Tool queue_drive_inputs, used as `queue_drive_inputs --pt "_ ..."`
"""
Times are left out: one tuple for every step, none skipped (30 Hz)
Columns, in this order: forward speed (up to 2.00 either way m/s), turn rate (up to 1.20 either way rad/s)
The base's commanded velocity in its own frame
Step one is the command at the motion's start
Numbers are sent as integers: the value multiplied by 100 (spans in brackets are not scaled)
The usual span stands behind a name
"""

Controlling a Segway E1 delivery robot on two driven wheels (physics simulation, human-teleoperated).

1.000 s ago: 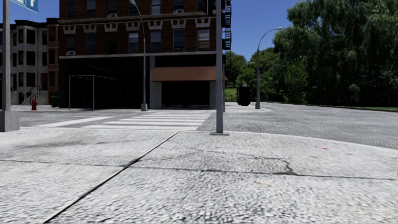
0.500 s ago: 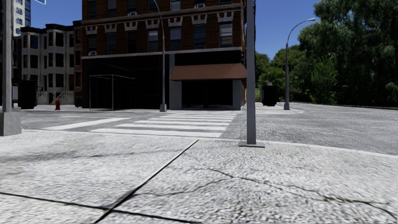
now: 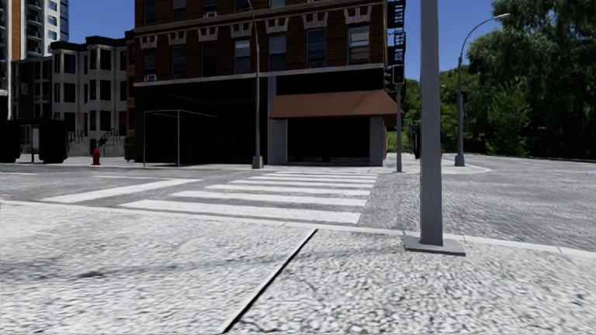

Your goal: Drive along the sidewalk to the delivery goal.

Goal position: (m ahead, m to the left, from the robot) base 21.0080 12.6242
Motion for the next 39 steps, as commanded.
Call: queue_drive_inputs --pt "200 34" --pt "200 34" --pt "200 34" --pt "200 34" --pt "200 34" --pt "200 34" --pt "200 34" --pt "200 34" --pt "200 34" --pt "200 33" --pt "200 24" --pt "200 11" --pt "200 11" --pt "200 3" --pt "200 0" --pt "200 0" --pt "200 0" --pt "200 0" --pt "200 0" --pt "200 0" --pt "200 0" --pt "200 0" --pt "200 0" --pt "200 0" --pt "200 0" --pt "200 0" --pt "200 0" --pt "200 0" --pt "200 0" --pt "200 0" --pt "200 0" --pt "200 0" --pt "200 -10" --pt "200 -19" --pt "200 -19" --pt "199 -27" --pt "184 -34" --pt "168 -43" --pt "164 -46"
